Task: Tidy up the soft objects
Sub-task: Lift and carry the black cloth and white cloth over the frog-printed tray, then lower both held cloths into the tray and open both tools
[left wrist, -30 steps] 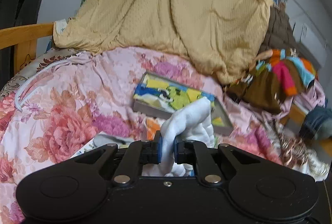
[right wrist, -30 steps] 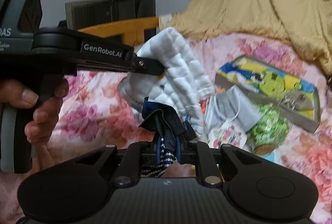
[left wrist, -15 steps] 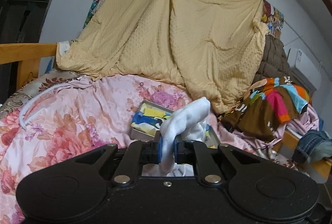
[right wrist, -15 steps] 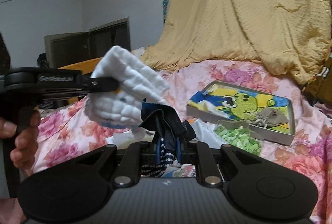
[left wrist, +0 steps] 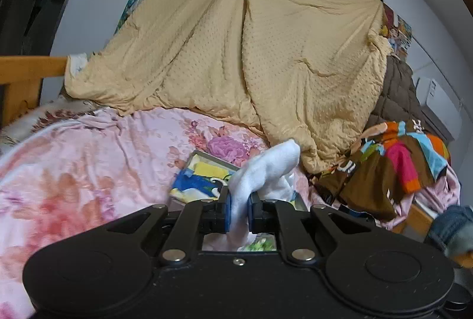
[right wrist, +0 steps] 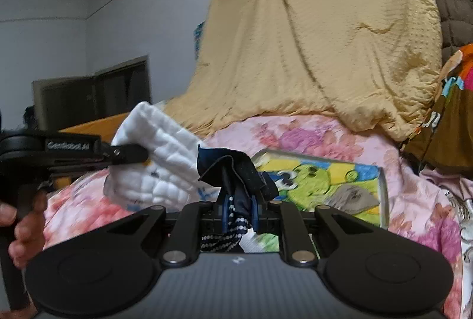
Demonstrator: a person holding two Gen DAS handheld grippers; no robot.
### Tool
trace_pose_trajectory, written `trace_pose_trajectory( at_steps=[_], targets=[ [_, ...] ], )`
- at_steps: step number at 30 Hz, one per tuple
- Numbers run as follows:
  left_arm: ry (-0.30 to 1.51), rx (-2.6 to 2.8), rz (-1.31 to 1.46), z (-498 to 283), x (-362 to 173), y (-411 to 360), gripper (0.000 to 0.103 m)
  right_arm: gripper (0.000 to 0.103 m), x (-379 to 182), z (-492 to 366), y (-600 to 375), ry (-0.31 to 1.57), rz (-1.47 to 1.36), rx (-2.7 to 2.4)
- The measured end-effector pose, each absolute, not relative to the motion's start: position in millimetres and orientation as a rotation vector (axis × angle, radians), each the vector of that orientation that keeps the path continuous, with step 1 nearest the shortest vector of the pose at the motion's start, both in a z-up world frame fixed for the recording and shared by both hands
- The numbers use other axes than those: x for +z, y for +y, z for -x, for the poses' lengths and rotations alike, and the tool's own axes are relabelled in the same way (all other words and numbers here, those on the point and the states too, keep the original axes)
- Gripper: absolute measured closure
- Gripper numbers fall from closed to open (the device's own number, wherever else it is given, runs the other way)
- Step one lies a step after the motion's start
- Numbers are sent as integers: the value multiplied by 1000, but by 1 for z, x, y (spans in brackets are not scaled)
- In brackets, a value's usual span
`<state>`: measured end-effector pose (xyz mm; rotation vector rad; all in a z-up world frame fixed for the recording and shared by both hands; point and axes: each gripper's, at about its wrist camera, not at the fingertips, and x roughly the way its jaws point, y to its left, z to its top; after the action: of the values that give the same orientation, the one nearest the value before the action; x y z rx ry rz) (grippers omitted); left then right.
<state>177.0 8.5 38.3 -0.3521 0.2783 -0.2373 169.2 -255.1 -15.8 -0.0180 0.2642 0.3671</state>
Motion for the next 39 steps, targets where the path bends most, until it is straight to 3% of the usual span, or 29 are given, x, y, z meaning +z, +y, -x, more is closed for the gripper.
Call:
trace_pose_trajectory(
  at_steps=[20, 39],
  targets=[
    [382, -204, 355, -370, 18, -50, 92, 86, -27, -346, -307, 286, -189, 175],
    [545, -182, 368, -411, -26, -76, 92, 86, -61, -396, -329, 457, -349, 138]
  ],
)
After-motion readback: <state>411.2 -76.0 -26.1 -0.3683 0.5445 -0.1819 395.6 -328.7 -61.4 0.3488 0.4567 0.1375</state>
